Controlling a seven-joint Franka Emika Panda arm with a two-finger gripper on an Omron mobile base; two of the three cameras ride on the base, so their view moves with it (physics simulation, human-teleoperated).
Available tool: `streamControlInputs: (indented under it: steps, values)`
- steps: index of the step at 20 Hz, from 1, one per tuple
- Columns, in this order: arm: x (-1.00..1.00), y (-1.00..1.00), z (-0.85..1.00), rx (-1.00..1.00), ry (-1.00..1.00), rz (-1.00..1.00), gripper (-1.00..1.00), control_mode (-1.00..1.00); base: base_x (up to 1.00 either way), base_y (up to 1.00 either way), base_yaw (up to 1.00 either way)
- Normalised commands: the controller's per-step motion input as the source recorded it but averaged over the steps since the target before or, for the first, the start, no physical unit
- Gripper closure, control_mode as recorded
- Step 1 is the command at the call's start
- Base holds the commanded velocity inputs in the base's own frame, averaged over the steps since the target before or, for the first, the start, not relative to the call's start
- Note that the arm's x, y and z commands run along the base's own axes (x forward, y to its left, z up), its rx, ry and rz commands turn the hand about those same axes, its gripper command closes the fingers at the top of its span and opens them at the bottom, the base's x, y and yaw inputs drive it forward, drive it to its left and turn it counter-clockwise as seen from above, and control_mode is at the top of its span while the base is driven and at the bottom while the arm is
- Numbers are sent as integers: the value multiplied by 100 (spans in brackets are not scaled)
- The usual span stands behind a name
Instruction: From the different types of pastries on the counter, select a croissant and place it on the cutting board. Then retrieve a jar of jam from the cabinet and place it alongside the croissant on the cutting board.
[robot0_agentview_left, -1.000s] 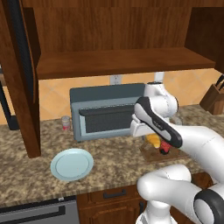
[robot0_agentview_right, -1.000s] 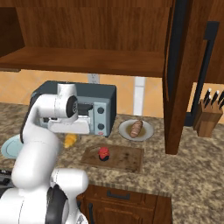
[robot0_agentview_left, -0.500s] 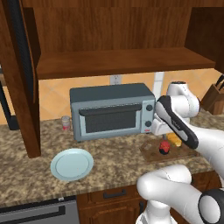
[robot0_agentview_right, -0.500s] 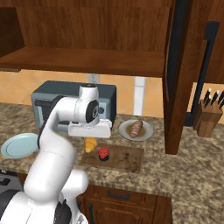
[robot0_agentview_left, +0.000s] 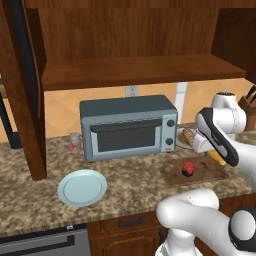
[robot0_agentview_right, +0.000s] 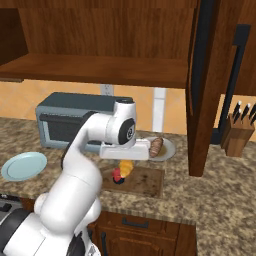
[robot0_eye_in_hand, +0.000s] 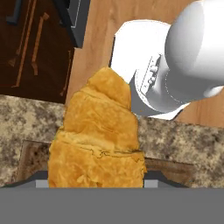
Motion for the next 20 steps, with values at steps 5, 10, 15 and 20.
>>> streamControlInputs:
  steps: [5,10,15,20]
  values:
    - [51,-20,0,0,-1,0,100,-100,0,0,0]
    - [36,-7,0,0,0,0,100,-100,0,0,0]
    - [4,-46,-1,-1,0,0,100,-100,0,0,0]
    - [31,-6,-20,0,-1,0,100,-100,0,0,0]
